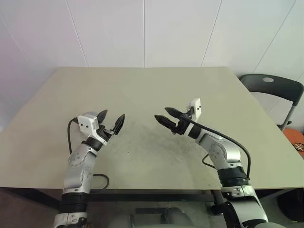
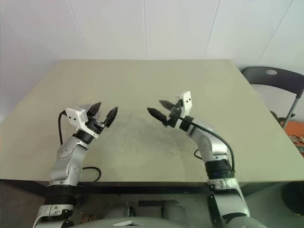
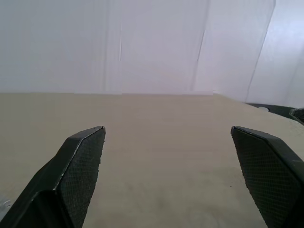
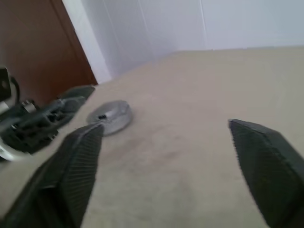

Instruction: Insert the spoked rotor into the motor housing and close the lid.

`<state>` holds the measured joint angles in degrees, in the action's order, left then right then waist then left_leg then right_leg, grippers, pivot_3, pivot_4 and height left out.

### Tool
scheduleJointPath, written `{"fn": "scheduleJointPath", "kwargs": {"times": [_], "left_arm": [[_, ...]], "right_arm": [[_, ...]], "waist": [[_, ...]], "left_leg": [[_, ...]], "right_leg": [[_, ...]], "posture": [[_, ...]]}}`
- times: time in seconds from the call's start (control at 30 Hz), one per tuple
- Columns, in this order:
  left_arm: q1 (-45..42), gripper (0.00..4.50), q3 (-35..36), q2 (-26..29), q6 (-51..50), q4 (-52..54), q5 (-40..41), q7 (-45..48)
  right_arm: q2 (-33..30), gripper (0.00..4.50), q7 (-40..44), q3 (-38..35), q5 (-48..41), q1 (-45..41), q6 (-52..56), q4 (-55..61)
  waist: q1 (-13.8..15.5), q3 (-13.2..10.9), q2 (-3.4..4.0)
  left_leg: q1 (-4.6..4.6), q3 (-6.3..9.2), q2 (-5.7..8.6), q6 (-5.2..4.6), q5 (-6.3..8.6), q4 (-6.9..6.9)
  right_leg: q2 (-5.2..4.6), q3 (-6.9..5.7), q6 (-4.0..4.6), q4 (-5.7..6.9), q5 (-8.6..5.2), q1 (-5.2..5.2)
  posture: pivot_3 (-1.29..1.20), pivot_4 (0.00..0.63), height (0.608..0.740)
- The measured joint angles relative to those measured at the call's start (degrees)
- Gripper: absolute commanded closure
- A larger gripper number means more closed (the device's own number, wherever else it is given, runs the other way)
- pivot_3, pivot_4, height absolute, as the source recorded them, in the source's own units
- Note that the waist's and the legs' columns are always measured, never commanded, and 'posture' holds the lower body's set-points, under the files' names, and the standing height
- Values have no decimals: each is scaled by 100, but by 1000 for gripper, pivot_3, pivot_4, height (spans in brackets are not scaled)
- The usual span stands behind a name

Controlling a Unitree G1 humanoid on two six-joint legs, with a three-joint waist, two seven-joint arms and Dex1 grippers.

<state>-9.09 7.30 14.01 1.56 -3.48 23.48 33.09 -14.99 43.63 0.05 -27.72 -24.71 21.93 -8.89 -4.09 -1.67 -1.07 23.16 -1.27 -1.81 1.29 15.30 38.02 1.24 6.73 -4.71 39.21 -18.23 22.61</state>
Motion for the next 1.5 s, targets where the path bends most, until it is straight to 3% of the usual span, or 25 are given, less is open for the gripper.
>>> {"fn": "scheduleJointPath", "kwargs": {"times": [0.53,1.5], "left_arm": [[165,0,-510,531,-139,463,-99,906],[-68,0,-620,442,6,164,-429,964]], "right_arm": [[-452,28,202,-311,64,699,-242,34],[-447,28,293,-243,393,693,-498,34]], "waist": [[7,-4,4],[11,-4,3]], "left_leg": [[-49,-2,-2,0,0,-1],[-57,-11,-3,-1,0,-3]], "right_leg": [[-3,12,2,-1,-2,-44],[-3,26,0,-1,-1,-49]], "posture": [[0,0,740],[0,0,740]]}}
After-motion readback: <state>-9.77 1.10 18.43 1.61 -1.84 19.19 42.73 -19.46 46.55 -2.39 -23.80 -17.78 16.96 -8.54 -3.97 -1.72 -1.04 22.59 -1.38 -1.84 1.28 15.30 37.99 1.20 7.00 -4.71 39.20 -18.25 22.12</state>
